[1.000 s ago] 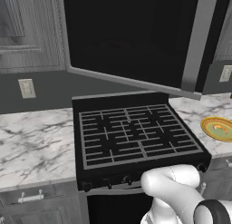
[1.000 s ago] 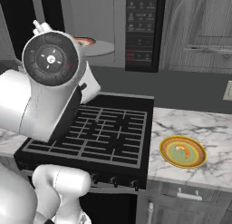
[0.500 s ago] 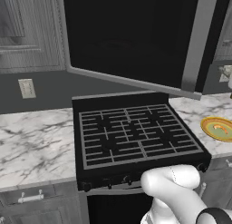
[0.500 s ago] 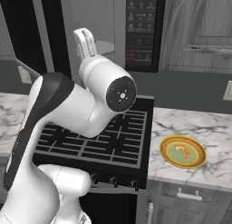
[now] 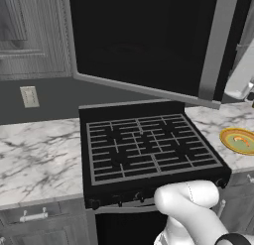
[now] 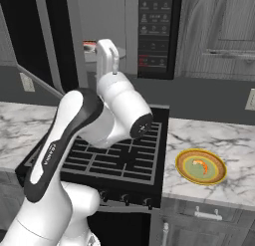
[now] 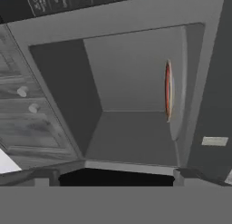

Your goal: Pick the shrimp from the counter and place it in the microwave. Then turn on the microwave.

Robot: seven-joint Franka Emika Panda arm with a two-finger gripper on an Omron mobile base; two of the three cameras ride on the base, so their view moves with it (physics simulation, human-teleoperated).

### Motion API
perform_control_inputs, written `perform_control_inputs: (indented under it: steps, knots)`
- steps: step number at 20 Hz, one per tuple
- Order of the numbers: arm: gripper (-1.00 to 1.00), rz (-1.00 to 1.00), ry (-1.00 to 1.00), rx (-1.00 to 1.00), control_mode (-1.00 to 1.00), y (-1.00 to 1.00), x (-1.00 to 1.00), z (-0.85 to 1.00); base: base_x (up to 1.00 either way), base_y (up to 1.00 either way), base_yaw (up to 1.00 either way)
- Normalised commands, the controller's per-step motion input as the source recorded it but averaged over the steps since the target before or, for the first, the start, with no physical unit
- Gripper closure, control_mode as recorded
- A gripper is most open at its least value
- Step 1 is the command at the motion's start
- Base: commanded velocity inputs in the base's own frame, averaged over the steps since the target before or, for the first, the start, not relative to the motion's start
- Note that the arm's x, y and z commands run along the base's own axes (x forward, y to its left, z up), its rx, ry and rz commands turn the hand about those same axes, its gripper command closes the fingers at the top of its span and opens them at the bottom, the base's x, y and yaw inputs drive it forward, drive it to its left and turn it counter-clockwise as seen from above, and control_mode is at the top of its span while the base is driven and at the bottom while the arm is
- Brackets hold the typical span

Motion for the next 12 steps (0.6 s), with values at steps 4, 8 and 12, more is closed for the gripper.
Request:
perform_control_inputs:
  steps: [4, 8, 12]
  knots:
    - [-1.00, 0.09, -0.13, 0.00, -1.00, 0.05, -0.06, 0.03, 0.00, 0.00, 0.00]
    - [-1.00, 0.10, -0.16, -0.01, -1.00, 0.13, -0.16, 0.09, 0.00, 0.00, 0.00]
    - [-1.00, 0.11, -0.17, -0.05, -1.00, 0.12, -0.36, 0.13, 0.00, 0.00, 0.00]
